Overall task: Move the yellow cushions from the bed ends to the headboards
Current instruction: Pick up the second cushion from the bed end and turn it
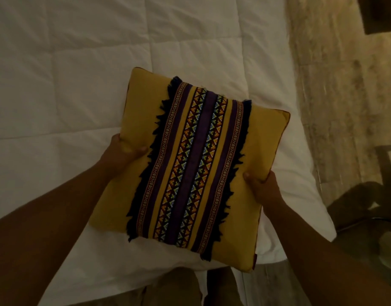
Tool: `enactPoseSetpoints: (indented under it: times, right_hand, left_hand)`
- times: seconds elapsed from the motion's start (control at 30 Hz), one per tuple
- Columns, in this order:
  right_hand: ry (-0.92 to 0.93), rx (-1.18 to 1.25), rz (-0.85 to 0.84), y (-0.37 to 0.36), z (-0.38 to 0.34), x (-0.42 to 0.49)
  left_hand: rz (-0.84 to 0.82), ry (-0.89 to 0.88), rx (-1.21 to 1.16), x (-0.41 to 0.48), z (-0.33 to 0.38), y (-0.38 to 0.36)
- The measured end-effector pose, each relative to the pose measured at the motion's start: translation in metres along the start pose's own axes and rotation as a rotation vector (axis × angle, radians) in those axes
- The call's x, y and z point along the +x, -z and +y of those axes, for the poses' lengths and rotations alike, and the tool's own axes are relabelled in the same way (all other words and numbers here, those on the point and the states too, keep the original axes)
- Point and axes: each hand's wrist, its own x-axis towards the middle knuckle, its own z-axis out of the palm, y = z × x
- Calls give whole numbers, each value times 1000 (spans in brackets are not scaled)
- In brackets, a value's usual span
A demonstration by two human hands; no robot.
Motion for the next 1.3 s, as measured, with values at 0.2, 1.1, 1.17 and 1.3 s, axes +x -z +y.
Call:
enactPoseSetpoints:
  times: [0.2, 1.1, 1.17, 1.3]
  right_hand:
    - [1, 68, -31, 6, -6, -6]
    - [9, -207, -368, 34, -46, 9]
    - [13, -244, -392, 32, -43, 13]
    - [13, -211, -438, 27, -39, 20]
  left_hand:
    - [12, -22, -99, -13, 7, -1]
    - [-142, 82, -402, -117, -68, -19]
    - [-221, 112, -377, -115, -70, -12]
    - [-235, 105, -378, -110, -68, -11]
